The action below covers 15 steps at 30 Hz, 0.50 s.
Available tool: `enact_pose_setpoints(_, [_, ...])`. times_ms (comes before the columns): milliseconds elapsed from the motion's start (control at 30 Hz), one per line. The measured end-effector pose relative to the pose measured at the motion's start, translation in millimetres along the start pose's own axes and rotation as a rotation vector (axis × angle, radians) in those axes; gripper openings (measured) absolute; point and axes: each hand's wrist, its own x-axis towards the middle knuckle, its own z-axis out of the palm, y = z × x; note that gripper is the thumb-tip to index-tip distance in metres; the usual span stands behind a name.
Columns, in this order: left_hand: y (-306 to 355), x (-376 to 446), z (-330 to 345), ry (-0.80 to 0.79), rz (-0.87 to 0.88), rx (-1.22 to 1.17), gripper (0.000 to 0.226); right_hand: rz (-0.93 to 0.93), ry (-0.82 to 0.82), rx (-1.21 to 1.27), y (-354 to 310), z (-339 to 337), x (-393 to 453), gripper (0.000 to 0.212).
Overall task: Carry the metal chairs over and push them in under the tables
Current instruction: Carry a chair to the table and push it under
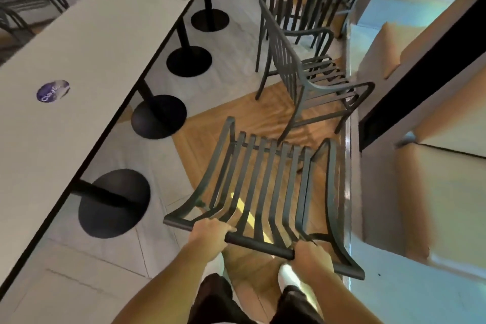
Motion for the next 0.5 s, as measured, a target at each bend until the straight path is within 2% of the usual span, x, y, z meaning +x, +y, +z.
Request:
enact_pose_setpoints(333, [57.6, -44.9, 53.6, 0.046, -0.218, -0.07, 0.041, -0.241, -0.062, -0.266, 52.7, -6.5, 9.2, 0.021])
enact_pose_setpoints(500, [80.2, -59.5, 67.4, 0.049, -0.234, -0.046, 0.045, -0.323, -0.044, -0.319, 66.6, -9.3, 12.4, 0.023])
